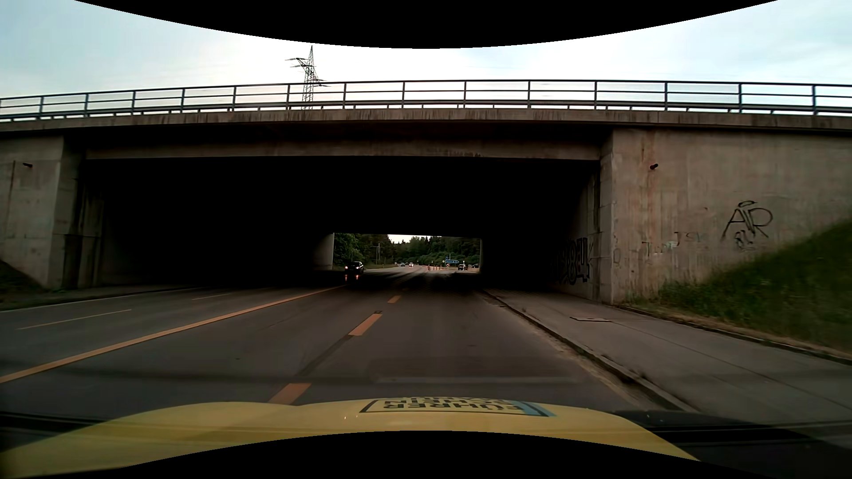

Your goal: Follow the waypoints while adhering to traffic rules and regulations

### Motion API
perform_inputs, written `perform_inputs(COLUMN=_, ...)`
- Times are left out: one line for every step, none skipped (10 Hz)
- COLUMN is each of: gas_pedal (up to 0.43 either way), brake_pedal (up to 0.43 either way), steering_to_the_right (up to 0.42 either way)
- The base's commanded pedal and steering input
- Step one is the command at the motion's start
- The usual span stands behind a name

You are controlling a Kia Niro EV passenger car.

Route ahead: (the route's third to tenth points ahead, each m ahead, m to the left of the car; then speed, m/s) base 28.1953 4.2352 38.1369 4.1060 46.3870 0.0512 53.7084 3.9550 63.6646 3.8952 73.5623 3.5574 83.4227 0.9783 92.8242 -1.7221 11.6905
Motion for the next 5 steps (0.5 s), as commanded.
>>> perform_inputs(gas_pedal=0.087, brake_pedal=0.0, steering_to_the_right=0.001)
perform_inputs(gas_pedal=0.087, brake_pedal=0.0, steering_to_the_right=0.001)
perform_inputs(gas_pedal=0.087, brake_pedal=0.0, steering_to_the_right=0.001)
perform_inputs(gas_pedal=0.087, brake_pedal=0.0, steering_to_the_right=0.001)
perform_inputs(gas_pedal=0.087, brake_pedal=0.0, steering_to_the_right=0.001)
